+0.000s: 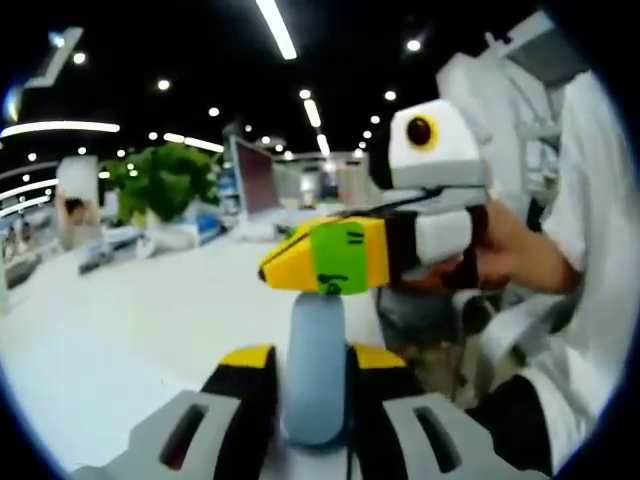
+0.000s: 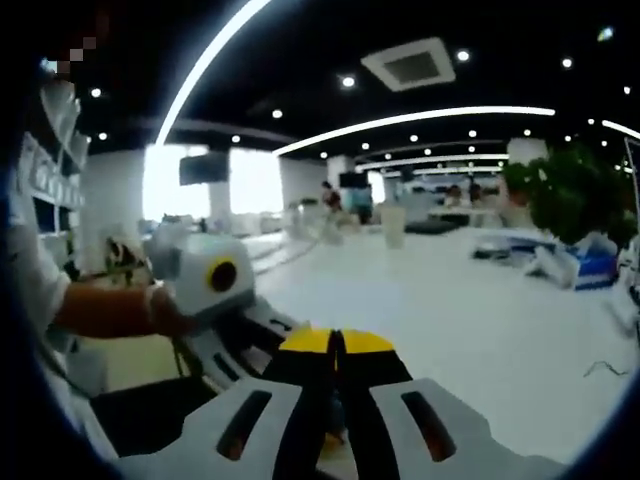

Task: Pick up the paper insert the paper into the punch align the paper edges press the punch to punch holes

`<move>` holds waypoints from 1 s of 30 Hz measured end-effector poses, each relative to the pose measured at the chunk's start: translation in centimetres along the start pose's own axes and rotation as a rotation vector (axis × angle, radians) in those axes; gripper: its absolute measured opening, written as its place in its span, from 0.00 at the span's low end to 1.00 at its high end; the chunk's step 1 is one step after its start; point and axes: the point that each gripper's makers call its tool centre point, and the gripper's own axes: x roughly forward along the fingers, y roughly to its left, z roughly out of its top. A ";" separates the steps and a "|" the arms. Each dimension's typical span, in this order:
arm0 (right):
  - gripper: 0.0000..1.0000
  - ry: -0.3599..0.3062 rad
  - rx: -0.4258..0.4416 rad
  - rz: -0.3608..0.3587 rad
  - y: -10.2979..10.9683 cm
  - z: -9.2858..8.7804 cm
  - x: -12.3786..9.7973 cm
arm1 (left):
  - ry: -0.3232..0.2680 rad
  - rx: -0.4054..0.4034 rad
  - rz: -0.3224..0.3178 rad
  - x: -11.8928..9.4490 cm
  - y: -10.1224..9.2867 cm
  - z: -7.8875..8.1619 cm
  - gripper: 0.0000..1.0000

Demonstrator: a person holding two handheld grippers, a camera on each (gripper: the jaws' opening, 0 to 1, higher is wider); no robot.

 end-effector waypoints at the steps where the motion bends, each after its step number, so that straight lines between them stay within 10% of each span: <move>1: 0.04 0.002 -0.003 -0.003 0.0 0.0 0.0 | 0.000 0.000 0.000 0.0 0.0 0.0 0.30; 30: 0.02 0.004 0.068 -0.067 -0.8 -1.5 -0.6 | 0.002 -0.005 0.001 0.1 -0.1 -0.1 0.30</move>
